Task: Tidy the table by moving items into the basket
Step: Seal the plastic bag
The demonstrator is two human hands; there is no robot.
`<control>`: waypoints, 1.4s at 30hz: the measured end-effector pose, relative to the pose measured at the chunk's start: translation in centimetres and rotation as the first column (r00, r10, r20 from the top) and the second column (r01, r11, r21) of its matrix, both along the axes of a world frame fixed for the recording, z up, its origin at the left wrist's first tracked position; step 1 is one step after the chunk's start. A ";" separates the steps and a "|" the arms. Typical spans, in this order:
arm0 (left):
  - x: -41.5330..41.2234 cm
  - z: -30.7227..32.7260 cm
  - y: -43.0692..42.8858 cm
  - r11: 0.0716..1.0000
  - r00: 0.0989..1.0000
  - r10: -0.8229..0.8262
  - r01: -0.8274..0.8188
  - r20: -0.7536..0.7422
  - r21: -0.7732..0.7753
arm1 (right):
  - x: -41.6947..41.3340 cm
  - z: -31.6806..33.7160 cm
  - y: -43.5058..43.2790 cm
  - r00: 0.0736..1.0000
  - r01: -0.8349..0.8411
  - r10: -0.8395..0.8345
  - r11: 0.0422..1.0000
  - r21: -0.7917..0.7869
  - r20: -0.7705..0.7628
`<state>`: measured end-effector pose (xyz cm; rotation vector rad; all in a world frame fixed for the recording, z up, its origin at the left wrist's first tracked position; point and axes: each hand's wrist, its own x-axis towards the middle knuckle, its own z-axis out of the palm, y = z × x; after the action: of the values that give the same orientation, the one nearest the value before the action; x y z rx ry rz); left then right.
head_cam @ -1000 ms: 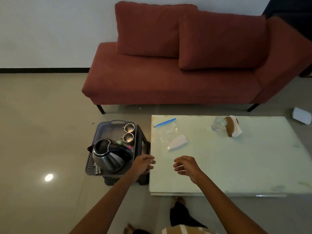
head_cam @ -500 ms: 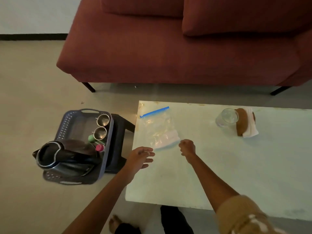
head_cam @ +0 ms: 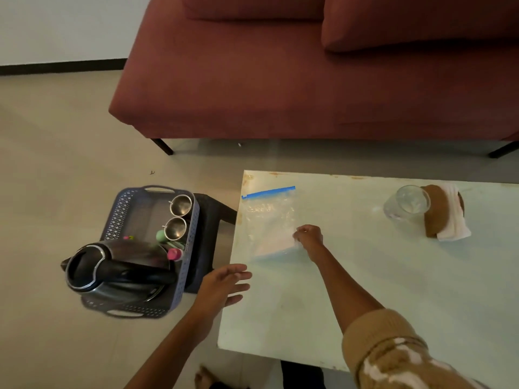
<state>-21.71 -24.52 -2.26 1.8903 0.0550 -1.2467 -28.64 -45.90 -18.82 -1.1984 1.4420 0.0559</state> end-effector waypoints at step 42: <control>1.1 19.3 5.4 0.697 0.692 -0.053 0.542 0.720 -0.469 | -5.4 41.6 16.9 0.845 -0.255 0.527 0.240 -0.937 -0.095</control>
<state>-20.64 -19.16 17.04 1.6013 -1.0330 -0.5713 -34.00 -28.97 22.74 -2.4437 0.8074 -0.6681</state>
